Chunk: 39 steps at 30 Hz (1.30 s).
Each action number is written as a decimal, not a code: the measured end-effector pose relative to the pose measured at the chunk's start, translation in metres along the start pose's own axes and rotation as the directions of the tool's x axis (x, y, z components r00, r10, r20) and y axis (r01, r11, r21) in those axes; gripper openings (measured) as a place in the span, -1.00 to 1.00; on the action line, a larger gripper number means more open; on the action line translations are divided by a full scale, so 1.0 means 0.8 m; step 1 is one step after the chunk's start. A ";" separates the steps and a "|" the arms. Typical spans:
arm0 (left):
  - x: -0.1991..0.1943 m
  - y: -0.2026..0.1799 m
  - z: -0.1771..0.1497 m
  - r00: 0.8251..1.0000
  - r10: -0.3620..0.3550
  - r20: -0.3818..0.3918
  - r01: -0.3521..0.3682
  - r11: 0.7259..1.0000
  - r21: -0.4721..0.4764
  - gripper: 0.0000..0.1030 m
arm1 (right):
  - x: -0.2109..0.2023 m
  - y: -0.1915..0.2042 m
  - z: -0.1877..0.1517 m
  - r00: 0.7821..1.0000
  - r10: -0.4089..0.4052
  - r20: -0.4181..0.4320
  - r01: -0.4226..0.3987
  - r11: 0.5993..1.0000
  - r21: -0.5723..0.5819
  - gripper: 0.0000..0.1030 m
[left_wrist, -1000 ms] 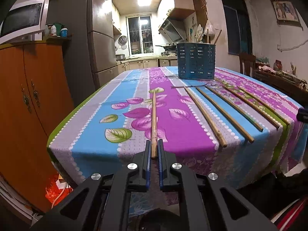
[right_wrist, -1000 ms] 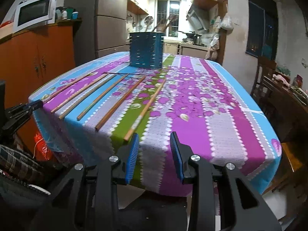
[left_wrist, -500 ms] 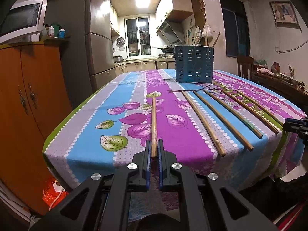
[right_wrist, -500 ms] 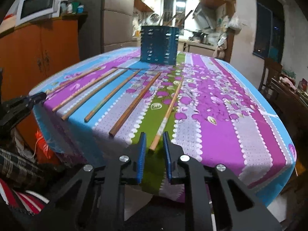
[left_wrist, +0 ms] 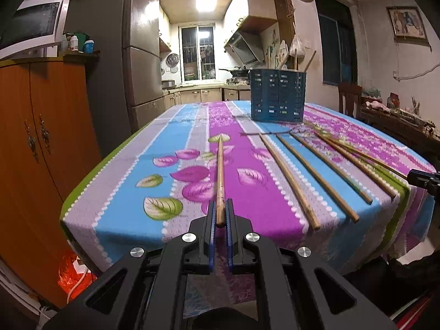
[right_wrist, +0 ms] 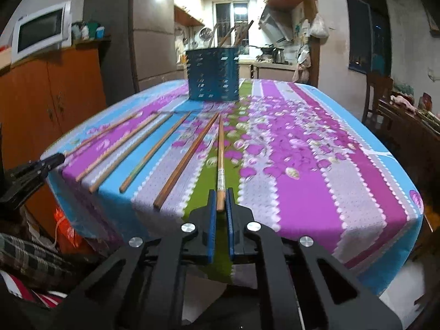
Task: Organize utensils
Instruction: 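Close the right gripper on a chopstick while the left gripper lifts its own, then carry both held chopsticks up over the blue slotted holder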
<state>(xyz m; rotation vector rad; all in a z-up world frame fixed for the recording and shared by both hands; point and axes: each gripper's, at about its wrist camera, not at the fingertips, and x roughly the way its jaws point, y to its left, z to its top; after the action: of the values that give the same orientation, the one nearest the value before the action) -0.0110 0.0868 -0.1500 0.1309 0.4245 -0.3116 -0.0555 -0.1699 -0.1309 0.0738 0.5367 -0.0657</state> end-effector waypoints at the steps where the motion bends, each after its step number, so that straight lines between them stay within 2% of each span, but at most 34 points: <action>1: -0.003 0.001 0.005 1.000 0.001 0.010 -0.001 1.000 -0.002 -0.85 | -0.003 -0.002 0.003 1.000 -0.003 0.010 0.003 1.000 0.007 -0.90; 7: -0.019 0.009 0.033 0.997 0.018 0.074 -0.018 1.000 -0.011 -0.85 | -0.023 -0.011 0.032 0.996 -0.020 0.082 0.020 1.000 0.001 -0.90; 10: -0.026 0.018 0.056 0.995 0.008 0.102 -0.003 0.999 -0.041 -0.85 | -0.033 -0.017 0.056 0.992 -0.014 0.128 0.016 1.000 -0.012 -0.90; 21: -0.031 0.035 0.149 0.985 -0.034 0.168 0.043 0.998 -0.053 -0.85 | -0.042 -0.039 0.150 0.959 0.013 0.284 0.009 0.997 -0.076 -0.90; 30: -0.021 0.042 0.220 0.976 -0.058 0.210 0.066 0.997 -0.030 -0.85 | -0.035 -0.047 0.208 0.939 0.043 0.342 -0.005 0.994 -0.112 -0.90; 39: -0.013 0.040 0.253 0.973 -0.089 0.214 0.095 0.995 -0.017 -0.85 | -0.032 -0.045 0.248 0.927 0.086 0.364 -0.040 0.990 -0.132 -0.90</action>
<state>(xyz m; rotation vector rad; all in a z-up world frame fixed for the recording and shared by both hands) 0.0681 0.0820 0.0394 0.0504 0.2225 -0.4067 0.0202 -0.2221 0.0507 -0.0421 0.1595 0.0172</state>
